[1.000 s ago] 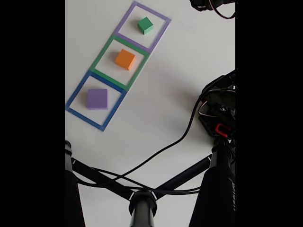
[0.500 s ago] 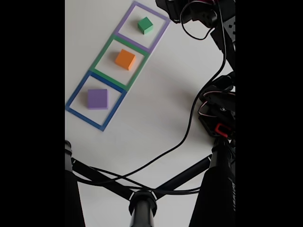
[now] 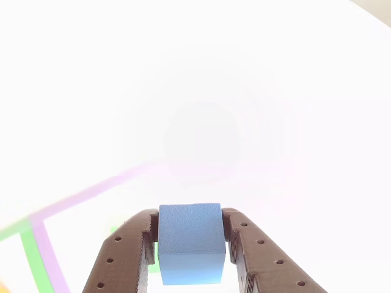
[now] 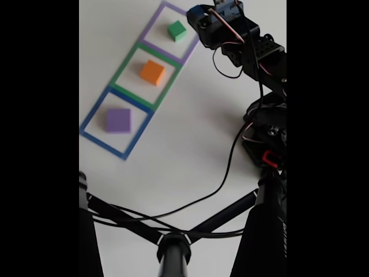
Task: Tower of hanoi
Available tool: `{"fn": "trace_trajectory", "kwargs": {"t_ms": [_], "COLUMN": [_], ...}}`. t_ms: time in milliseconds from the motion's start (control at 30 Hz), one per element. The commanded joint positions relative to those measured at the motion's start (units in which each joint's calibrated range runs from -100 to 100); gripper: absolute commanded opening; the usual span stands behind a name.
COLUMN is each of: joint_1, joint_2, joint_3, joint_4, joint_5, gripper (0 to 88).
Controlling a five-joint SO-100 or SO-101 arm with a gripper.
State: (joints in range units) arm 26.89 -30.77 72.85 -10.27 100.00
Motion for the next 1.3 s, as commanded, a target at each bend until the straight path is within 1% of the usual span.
{"fn": "trace_trajectory", "kwargs": {"t_ms": [0, 200, 567, 1000, 1267], "joint_1": [-0.53, -1.39, -3.98, -4.17, -4.55], "joint_2": [6.02, 16.93, 32.02, 40.1, 43.41], "joint_3": [0.43, -0.66, -6.12, -7.94, -9.66], "joint_4": [-11.83, -23.98, -36.93, -43.57, -45.11], "joint_5": [0.0, 0.0, 0.0, 0.0, 0.0], "gripper": [5.8, 5.7, 5.7, 5.7, 5.7]}}
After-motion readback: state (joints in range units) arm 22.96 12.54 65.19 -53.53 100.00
